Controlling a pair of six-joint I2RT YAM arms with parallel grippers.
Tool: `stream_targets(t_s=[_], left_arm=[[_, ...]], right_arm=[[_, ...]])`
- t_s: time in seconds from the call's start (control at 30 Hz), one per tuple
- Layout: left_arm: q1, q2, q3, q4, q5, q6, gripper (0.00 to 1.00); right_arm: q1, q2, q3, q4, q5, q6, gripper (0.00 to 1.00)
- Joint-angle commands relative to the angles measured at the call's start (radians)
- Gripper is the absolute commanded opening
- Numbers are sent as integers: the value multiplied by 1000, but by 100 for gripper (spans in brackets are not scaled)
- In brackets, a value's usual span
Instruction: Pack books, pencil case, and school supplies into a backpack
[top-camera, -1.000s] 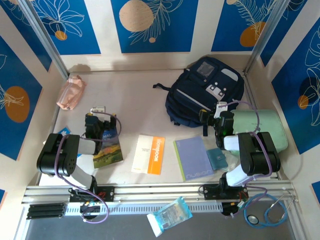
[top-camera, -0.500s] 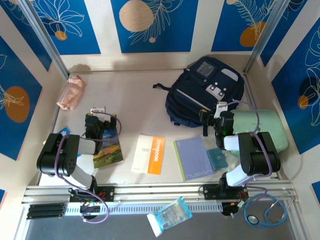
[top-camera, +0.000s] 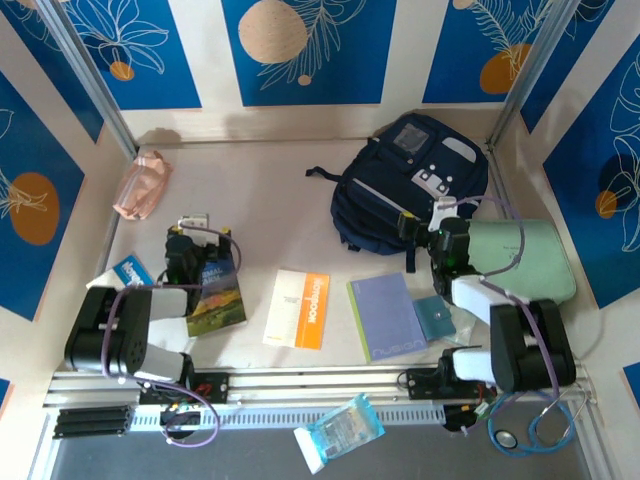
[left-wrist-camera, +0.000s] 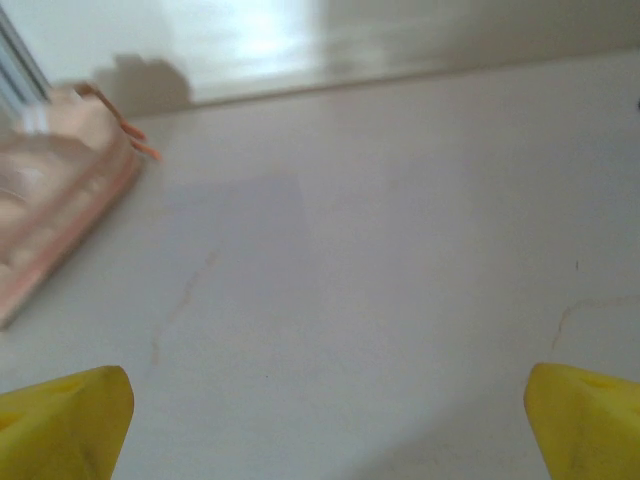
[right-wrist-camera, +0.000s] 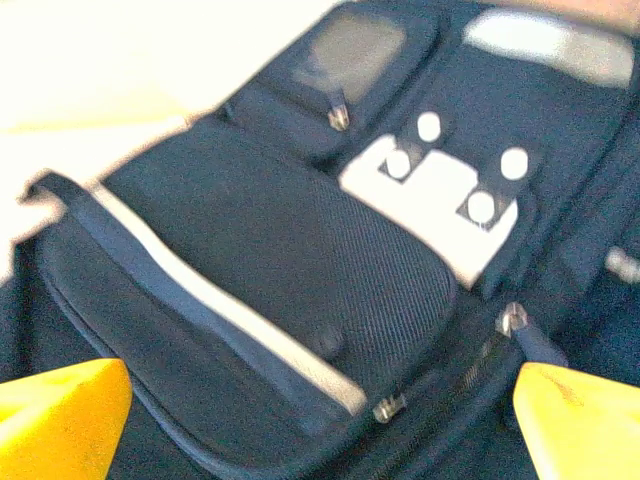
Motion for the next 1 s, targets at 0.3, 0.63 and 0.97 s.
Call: stream_targets(t_s=[0.3,0.63,0.97], left_arm=[[-31,-403,427,-880,44,-250,100],[-162,-301,500,-913,142,-545,100],[-479,105,609,-729,118,-921,100]], right_arm=[[13,-5,483,-916,-203,430,99],[5,87,546,-919,-398,496,99],[-26,122,535,-952,-416,547,99]])
